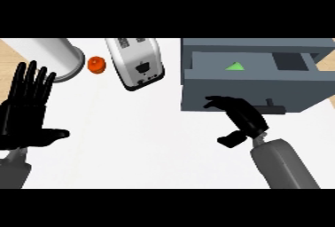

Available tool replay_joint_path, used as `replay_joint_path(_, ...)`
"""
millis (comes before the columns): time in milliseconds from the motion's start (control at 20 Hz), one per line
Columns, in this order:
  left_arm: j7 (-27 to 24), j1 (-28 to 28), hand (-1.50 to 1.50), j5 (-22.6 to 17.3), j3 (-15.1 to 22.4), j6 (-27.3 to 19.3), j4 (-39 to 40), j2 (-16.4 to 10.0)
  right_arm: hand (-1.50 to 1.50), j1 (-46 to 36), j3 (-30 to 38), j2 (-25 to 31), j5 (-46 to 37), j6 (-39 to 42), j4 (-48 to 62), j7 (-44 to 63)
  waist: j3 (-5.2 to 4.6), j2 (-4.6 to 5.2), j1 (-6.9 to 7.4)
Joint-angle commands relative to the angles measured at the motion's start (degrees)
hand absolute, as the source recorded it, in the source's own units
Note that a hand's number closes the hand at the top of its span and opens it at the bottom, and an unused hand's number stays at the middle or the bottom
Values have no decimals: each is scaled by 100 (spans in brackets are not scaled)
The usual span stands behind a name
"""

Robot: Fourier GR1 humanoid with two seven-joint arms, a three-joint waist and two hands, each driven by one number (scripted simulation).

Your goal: Pick up the cup, place it into the drawer and close the drawer

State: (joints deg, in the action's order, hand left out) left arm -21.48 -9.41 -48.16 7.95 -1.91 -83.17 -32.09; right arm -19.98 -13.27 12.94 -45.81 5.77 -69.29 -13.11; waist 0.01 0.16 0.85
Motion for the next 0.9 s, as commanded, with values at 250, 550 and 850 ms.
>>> replay_joint_path(250,-87,542,-150,294,-456,698,58,179,-150,-1356,624,-310,-187,-509,2511,-730,1,2,-11)
replay_joint_path(550,213,512,-150,85,-575,813,-170,166,-150,-2462,1150,-111,24,-426,4234,-1496,6,32,84)
replay_joint_path(850,221,279,-150,225,-501,782,22,286,-150,-3211,1481,465,63,-250,5187,-1929,12,105,209)
